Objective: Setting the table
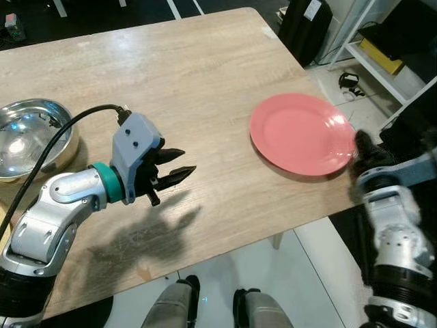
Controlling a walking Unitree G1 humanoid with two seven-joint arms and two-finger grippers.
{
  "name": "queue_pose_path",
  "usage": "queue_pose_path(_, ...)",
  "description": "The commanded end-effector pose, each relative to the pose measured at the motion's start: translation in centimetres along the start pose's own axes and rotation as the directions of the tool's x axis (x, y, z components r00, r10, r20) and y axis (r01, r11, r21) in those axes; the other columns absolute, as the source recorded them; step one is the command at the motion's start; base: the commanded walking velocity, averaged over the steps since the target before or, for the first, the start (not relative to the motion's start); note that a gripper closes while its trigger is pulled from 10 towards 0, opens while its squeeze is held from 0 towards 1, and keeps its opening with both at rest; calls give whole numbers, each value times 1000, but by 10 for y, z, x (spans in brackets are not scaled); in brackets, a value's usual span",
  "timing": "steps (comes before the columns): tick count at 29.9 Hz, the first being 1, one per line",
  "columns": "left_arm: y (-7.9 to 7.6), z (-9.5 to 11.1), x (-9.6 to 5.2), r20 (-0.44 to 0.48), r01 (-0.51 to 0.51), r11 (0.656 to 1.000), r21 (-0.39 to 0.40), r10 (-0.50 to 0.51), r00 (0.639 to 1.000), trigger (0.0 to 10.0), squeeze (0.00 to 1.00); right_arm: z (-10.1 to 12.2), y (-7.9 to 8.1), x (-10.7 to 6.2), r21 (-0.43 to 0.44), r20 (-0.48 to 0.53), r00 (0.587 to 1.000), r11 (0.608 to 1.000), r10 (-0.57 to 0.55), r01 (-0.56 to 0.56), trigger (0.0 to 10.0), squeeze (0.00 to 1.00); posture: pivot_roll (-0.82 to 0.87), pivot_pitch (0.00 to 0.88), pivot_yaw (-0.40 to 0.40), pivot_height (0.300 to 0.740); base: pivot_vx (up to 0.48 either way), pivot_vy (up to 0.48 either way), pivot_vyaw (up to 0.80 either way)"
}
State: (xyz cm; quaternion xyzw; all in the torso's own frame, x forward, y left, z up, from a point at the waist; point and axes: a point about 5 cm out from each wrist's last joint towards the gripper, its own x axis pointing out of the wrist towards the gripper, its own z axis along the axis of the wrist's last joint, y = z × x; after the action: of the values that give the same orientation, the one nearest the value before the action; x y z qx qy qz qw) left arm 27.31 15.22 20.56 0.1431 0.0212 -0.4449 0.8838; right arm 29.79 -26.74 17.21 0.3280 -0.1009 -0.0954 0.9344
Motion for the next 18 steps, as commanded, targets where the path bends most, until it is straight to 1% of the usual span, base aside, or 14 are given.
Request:
queue_pose_path(1, -1, -6, 3, -17, 8, 1000, -20, -8, 1000, 10000, 0, 16, -6, -5, -54, 66, 998, 999, 9, -5, 10000, 0, 62, 118, 41, 740, 0, 0, 0)
queue_pose_path(3, -1, -6, 3, -17, 8, 1000, -20, -8, 1000, 10000, 0, 16, -6, -5, -54, 66, 998, 999, 9, -5, 10000, 0, 62, 118, 41, 740, 0, 0, 0)
queue_pose_path(4, 0, -6, 5, -14, -1, 1000, -15, 1, 1000, 10000, 0, 29, -1, -8, -135, 124, 991, 991, 43, -26, 10000, 0, 54, 111, 48, 740, 0, 0, 0)
queue_pose_path(5, 0, -6, 5, -14, -1, 1000, -15, 1, 1000, 10000, 0, 29, -1, -8, -135, 124, 991, 991, 43, -26, 10000, 0, 54, 111, 48, 740, 0, 0, 0)
queue_pose_path(6, 1, -5, 9, -7, -17, 1000, -6, 17, 1000, 10000, 0, 37, 7, -11, -208, 167, 983, 977, 74, -38, 10000, 0, 48, 105, 51, 740, 0, 0, 0)
queue_pose_path(7, 1, -5, 9, -7, -17, 1000, -6, 17, 1000, 10000, 0, 37, 7, -11, -208, 167, 983, 977, 74, -38, 10000, 0, 48, 105, 51, 740, 0, 0, 0)
queue_pose_path(9, 3, -1, 22, 46, -91, 995, -33, 93, 995, 10000, 0, 30, 27, -18, -309, 186, 977, 950, 107, -45, 10000, 0, 39, 85, 63, 740, 0, 0, 0)
queue_pose_path(10, 3, -1, 22, 46, -91, 995, -33, 93, 995, 10000, 0, 30, 27, -18, -309, 186, 977, 950, 107, -45, 10000, 0, 39, 85, 63, 740, 0, 0, 0)
queue_pose_path(11, 2, 0, 30, 79, -148, 985, -88, 155, 985, 10000, 0, 21, 34, -22, -332, 185, 977, 942, 109, -42, 10000, 0, 33, 68, 76, 740, 0, 0, 0)
queue_pose_path(13, 2, 0, 30, 79, -148, 985, -88, 155, 985, 10000, 0, 21, 34, -22, -332, 185, 977, 942, 109, -42, 10000, 0, 33, 68, 76, 740, 0, 0, 0)
queue_pose_path(14, 1, 0, 37, 94, -191, 972, -139, 205, 974, 10000, 0, 14, 38, -26, -341, 181, 978, 939, 102, -35, 10000, 0, 33, 68, 76, 740, 0, 0, 0)
queue_pose_path(16, 1, 0, 37, 94, -191, 972, -139, 205, 974, 10000, 0, 14, 38, -26, -341, 181, 978, 939, 102, -35, 10000, 0, 33, 68, 76, 740, 0, 0, 0)
queue_pose_path(17, -2, -3, 45, 90, -242, 956, -166, 259, 962, 10000, 0, 5, 38, -29, -336, 183, 980, 942, 72, -6, 10000, 0, 12, 48, 100, 740, 0, 0, 0)
queue_pose_path(18, -2, -3, 45, 90, -242, 956, -166, 259, 962, 10000, 0, 5, 38, -29, -336, 183, 980, 942, 72, -6, 10000, 0, 12, 48, 100, 740, 0, 0, 0)
